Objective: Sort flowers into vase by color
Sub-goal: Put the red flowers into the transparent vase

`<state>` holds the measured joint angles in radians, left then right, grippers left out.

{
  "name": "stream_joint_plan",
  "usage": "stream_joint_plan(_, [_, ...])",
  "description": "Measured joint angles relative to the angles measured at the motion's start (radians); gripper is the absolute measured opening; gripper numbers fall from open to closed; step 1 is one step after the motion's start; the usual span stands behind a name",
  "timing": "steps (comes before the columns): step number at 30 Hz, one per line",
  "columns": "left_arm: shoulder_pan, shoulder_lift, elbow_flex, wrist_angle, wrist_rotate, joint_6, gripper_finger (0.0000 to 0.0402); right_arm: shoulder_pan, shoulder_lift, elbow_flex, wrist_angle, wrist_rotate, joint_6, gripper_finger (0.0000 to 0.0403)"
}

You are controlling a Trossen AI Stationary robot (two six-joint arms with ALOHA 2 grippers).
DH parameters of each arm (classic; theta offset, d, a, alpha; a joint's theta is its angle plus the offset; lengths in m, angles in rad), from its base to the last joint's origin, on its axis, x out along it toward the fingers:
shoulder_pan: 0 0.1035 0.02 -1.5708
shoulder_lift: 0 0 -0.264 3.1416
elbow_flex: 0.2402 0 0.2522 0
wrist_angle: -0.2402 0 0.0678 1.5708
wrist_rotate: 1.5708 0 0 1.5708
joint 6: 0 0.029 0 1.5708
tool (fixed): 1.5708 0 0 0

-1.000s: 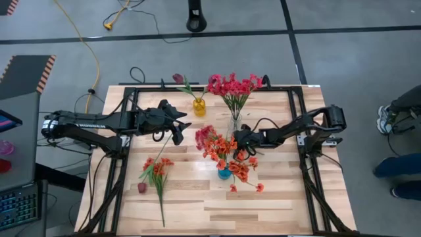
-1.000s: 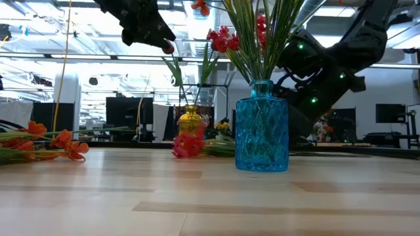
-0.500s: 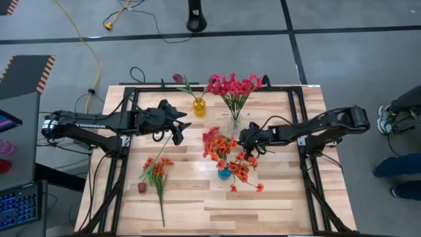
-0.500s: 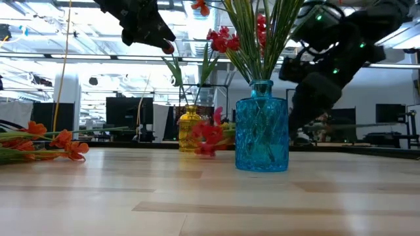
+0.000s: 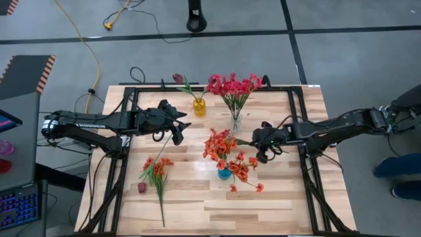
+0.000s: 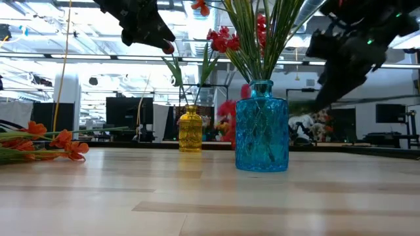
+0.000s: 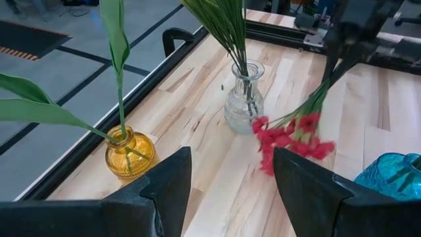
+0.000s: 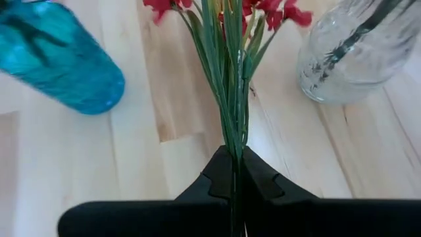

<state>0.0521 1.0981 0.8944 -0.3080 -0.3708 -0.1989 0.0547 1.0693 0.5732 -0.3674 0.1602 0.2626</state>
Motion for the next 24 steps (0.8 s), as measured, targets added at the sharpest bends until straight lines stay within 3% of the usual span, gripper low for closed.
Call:
stream_joint_plan(9, [0.0,0.0,0.0,0.0,0.001,0.0,0.0201,0.034,-0.216,0.0,-0.085,0.01,0.002,0.0037])
stream_joint_plan(15, [0.0,0.0,0.0,0.0,0.001,0.0,0.0201,0.044,-0.362,0.001,-0.077,0.102,-0.007,0.0037])
stream_joint_plan(20, [0.0,0.0,0.0,0.0,0.001,0.0,0.0201,0.043,-0.449,0.001,0.038,0.169,-0.046,0.0037])
stream_joint_plan(24, [0.0,0.0,0.0,0.0,0.001,0.0,0.0201,0.043,-0.482,-0.027,0.239,0.18,-0.136,0.0037])
